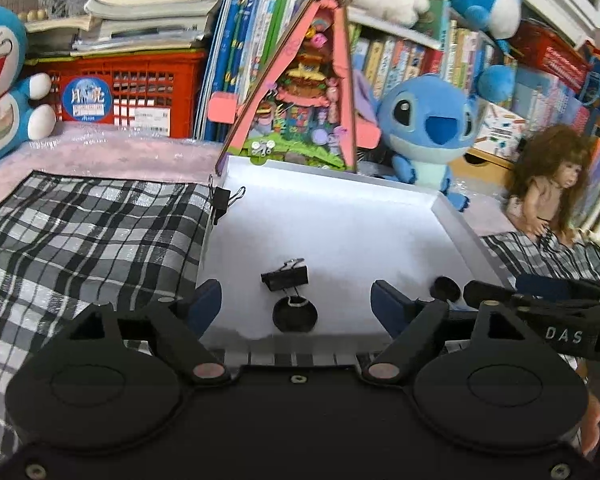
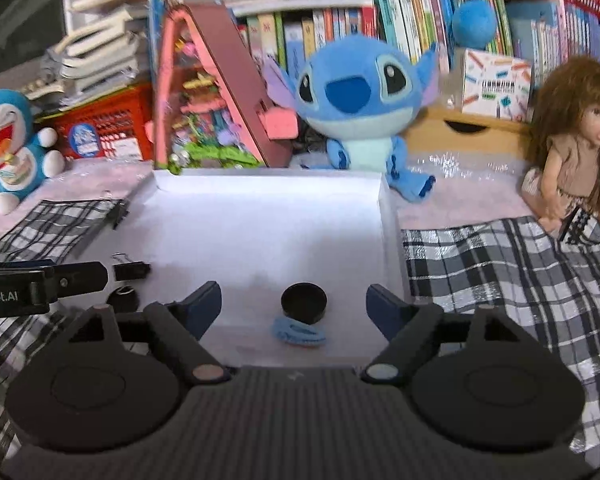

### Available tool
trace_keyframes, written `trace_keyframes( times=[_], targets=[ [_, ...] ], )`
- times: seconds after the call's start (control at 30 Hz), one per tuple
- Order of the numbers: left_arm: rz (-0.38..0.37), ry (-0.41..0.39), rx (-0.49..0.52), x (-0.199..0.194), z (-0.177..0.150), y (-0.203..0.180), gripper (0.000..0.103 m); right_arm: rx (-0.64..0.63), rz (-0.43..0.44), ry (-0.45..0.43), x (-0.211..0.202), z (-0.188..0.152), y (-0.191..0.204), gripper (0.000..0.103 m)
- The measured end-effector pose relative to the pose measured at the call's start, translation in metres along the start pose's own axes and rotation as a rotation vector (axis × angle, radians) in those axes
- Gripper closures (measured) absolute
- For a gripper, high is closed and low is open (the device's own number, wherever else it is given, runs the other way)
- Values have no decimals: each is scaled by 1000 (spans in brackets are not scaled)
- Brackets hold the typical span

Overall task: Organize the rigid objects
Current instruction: 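Open the left tool to drop the binder clip in the tray while the right tool drops the lid, then lift both tools away from the tray toward the items on the cloth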

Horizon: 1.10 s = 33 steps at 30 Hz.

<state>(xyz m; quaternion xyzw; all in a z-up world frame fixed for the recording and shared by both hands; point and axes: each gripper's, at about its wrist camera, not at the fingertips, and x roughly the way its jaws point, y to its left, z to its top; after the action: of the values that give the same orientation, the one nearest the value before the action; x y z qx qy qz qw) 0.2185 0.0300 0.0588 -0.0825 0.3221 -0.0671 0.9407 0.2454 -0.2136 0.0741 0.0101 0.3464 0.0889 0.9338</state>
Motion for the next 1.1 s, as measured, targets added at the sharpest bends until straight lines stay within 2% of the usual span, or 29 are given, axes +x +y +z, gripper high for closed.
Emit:
trace_keyframes(
  times=[0.17, 0.53, 1.1],
  targets=[
    [-17, -27, 35, -26, -14, -5, 20, -15, 28, -48, -26, -9, 1, 9],
    [-35, -47, 88, -62, -49, -17, 19, -86, 45, -121, -68, -36, 12, 5],
    [-6, -79, 60, -93, -99, -8, 19, -98, 7, -166, -100, -84, 11, 2]
  ],
)
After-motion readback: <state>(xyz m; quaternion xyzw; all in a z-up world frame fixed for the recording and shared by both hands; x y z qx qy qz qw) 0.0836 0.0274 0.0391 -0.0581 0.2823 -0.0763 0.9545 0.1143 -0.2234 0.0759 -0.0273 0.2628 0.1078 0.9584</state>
